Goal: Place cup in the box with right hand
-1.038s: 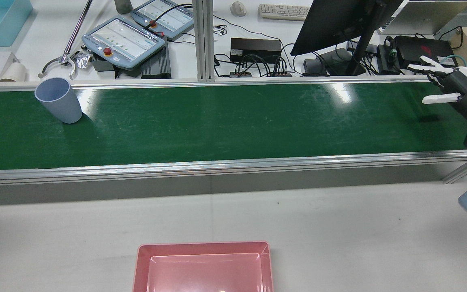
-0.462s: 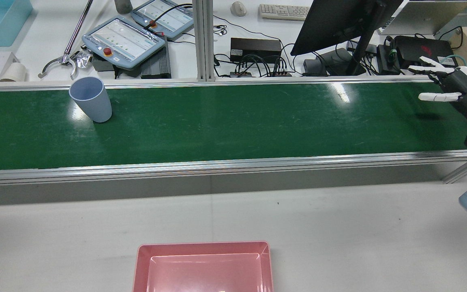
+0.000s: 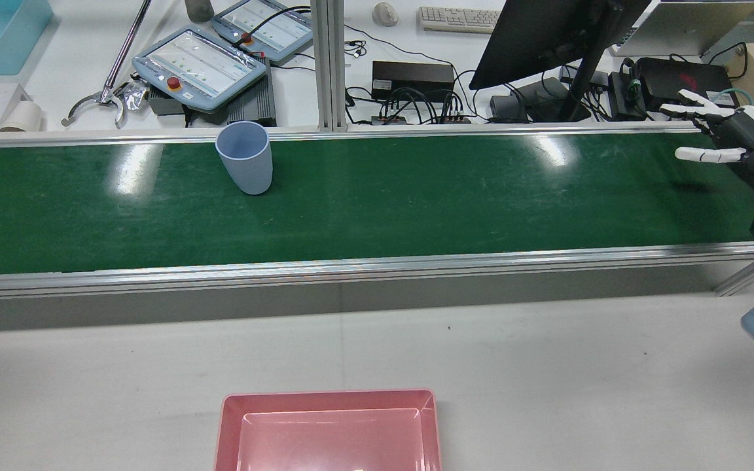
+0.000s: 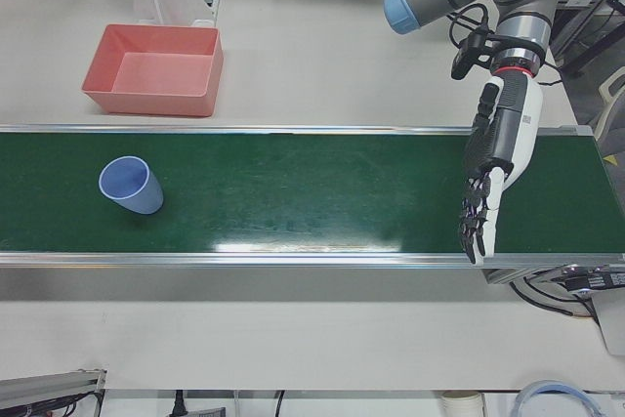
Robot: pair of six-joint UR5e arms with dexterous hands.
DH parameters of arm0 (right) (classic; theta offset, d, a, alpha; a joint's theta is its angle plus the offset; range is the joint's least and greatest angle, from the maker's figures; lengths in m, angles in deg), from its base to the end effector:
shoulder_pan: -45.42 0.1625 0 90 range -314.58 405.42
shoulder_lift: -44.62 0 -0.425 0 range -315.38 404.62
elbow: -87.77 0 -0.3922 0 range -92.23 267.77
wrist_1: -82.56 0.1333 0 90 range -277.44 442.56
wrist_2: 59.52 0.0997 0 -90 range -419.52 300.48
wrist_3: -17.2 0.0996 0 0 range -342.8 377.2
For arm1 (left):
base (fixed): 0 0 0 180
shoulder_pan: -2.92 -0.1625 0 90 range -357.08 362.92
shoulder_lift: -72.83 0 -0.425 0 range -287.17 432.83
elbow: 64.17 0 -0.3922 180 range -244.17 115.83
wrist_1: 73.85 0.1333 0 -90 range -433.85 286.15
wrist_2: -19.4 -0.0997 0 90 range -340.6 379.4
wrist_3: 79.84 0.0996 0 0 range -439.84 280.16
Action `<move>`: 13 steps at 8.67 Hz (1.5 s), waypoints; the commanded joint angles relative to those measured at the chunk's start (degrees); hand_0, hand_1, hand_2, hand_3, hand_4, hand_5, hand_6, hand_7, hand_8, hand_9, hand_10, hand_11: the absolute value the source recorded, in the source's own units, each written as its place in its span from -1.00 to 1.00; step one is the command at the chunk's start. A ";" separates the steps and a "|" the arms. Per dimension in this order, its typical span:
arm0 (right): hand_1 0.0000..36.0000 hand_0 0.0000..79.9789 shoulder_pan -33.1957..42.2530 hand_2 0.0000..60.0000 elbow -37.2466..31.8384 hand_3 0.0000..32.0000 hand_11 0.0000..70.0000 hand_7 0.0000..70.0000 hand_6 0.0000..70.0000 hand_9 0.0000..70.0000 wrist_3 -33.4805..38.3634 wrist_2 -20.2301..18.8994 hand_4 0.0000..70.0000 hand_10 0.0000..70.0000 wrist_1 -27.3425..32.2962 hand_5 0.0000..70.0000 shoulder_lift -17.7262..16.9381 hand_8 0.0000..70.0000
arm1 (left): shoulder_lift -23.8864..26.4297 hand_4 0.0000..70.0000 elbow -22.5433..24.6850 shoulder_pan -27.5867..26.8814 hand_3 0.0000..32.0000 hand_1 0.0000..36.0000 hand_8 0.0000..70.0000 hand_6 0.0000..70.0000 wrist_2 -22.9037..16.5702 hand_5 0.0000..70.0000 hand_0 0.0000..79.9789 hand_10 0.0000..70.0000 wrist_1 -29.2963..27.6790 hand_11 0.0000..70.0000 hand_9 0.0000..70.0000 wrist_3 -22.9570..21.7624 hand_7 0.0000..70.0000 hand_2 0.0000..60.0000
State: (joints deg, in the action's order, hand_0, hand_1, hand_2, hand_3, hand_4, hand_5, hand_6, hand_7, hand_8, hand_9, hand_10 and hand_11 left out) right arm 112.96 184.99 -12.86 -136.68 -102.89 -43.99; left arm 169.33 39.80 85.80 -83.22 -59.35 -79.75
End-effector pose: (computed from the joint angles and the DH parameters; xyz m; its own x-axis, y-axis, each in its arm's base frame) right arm -0.0476 -0.5220 0.6229 -0.8638 0.1194 0.4895 -0.4756 0.1280 -0.8703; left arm -0.0459 -0.5324 0.5367 -0.9414 -0.3364 -0.0243 -0.0114 0.1037 -0.9945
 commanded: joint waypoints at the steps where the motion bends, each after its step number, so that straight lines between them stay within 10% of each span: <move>1: -0.55 0.06 -0.04 -0.53 0.07 -0.91 -0.87 -0.64 -0.92 -0.84 0.00 0.00 -0.60 -0.93 0.00 -0.92 0.02 -0.96 | 0.00 -1.00 0.00 0.00 -1.00 -1.00 -1.00 -1.00 -0.04 -1.00 -1.00 -1.00 0.00 -1.00 -1.00 0.00 -1.00 -1.00; 5: -0.59 0.10 -0.13 -0.65 0.07 -0.93 -0.87 -0.65 -0.92 -0.84 0.00 0.00 -0.56 -0.93 0.00 -0.92 0.10 -0.96 | 0.00 -1.00 0.00 0.00 -1.00 -1.00 -1.00 -1.00 0.04 -1.00 -1.00 -1.00 0.00 -1.00 -1.00 0.00 -1.00 -1.00; 7: -0.49 0.05 -0.13 -0.40 0.07 -0.93 -0.86 -0.64 -0.91 -0.84 0.00 0.00 -0.63 -0.93 0.00 -0.92 0.10 -0.96 | 0.00 -1.00 0.00 0.00 -1.00 -1.00 -1.00 -1.00 0.04 -1.00 -1.00 -1.00 0.00 -1.00 -1.00 0.00 -1.00 -1.00; 9: -0.59 0.09 -0.13 -0.62 0.07 -0.93 -0.86 -0.64 -0.91 -0.84 0.00 0.00 -0.56 -0.93 0.00 -0.92 0.10 -0.96 | 0.00 -1.00 0.00 0.00 -1.00 -1.00 -1.00 -1.00 0.04 -1.00 -1.00 -1.00 0.00 -1.00 -1.00 0.00 -1.00 -1.00; 11: -0.44 0.02 -0.13 -0.26 0.07 -0.94 -0.86 -0.64 -0.92 -0.84 0.00 0.00 -0.65 -0.93 0.00 -0.92 0.10 -0.96 | 0.00 -1.00 0.00 0.00 -1.00 -1.00 -1.00 -1.00 -0.04 -1.00 -1.00 -1.00 0.00 -1.00 -1.00 0.00 -1.00 -1.00; 13: -0.53 0.07 -0.13 -0.50 0.16 -0.93 -0.87 -0.64 -0.91 -0.83 0.00 0.00 -0.59 -0.93 0.00 -0.92 0.10 -0.95 | 0.00 -1.00 0.00 0.00 -1.00 -1.00 -1.00 -1.00 0.04 -1.00 -1.00 -1.00 0.00 -1.00 -1.00 0.00 -1.00 -1.00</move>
State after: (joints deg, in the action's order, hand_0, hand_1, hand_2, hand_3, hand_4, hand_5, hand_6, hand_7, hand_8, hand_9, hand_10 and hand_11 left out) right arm 112.83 185.06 -12.86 -136.68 -102.89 -43.88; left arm 169.33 39.80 85.80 -83.21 -59.35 -79.76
